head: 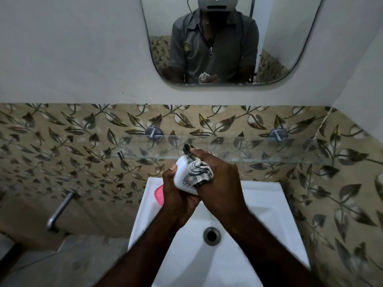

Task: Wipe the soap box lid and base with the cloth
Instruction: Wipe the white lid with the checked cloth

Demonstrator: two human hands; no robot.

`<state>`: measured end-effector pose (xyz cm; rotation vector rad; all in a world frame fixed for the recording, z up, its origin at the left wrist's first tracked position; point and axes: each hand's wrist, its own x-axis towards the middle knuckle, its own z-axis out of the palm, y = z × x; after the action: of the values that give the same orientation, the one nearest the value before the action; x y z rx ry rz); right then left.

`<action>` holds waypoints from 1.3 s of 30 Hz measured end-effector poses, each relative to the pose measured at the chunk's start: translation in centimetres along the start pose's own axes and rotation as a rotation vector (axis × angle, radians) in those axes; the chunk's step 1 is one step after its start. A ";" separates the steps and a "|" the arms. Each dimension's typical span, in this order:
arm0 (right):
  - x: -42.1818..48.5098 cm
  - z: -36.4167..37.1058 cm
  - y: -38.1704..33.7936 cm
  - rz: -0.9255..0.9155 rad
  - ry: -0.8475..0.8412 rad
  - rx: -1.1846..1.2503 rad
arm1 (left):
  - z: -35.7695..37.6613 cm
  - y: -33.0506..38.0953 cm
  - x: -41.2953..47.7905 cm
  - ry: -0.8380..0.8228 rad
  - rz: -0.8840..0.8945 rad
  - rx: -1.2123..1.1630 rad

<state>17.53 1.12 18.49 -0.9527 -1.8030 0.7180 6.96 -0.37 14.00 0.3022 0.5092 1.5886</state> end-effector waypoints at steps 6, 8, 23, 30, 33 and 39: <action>0.1 -1.3 1.6 0.183 0.006 -0.008 | 0.0 0.3 0.1 -0.042 -0.005 0.030; 0.0 -0.8 0.6 0.141 0.013 -0.070 | 0.0 -0.4 -0.2 -0.019 -0.004 -0.037; -0.3 -0.2 -0.4 -0.035 0.016 -0.131 | -0.4 -1.3 -0.7 0.092 -0.073 -0.048; -0.5 -1.3 3.0 0.232 -0.007 0.070 | -0.5 -0.5 0.2 0.072 0.013 0.057; -0.8 -0.8 3.9 0.337 0.056 0.237 | -0.8 -0.5 0.4 0.019 0.034 -0.013; -0.9 -0.8 5.5 0.573 0.119 0.895 | -1.4 0.3 -0.2 -0.167 -0.112 0.062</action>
<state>20.13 3.28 14.01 -0.8375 -0.8955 1.6039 6.06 -0.75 12.99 0.4425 0.4389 1.4266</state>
